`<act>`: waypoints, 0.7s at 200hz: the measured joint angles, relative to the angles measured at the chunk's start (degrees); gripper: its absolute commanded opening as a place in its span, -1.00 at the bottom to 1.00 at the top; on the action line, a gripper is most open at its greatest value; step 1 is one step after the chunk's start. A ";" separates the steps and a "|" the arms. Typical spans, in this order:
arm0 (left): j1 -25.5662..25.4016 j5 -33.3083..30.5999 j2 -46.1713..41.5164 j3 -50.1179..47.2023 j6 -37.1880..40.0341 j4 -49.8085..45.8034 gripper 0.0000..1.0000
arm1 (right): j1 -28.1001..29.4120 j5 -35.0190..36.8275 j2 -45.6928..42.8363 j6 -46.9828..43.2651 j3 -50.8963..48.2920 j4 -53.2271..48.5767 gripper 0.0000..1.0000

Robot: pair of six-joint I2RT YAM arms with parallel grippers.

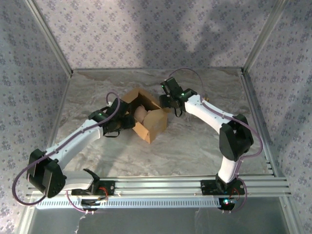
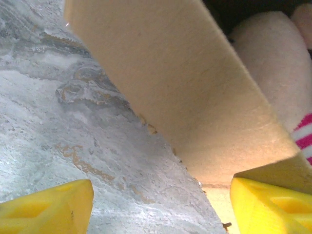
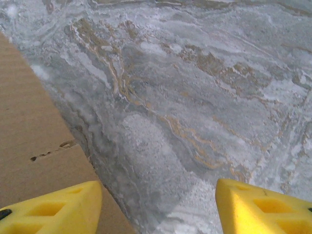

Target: Unpack the express box

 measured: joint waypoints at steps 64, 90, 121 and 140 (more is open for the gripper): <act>-5.77 0.94 0.15 0.00 -2.25 -0.90 0.49 | -0.24 -3.72 5.88 -2.05 6.82 2.75 0.28; -7.23 1.44 0.61 0.00 -2.69 -0.37 0.49 | 0.02 -5.27 7.45 -2.80 8.98 3.19 0.27; -7.30 1.75 0.57 0.02 -2.69 -0.44 0.49 | 0.07 -5.62 7.76 -3.72 9.55 3.15 0.27; -7.30 1.84 0.15 0.02 -2.69 -0.98 0.49 | 0.09 -5.66 7.76 -4.37 10.12 2.58 0.28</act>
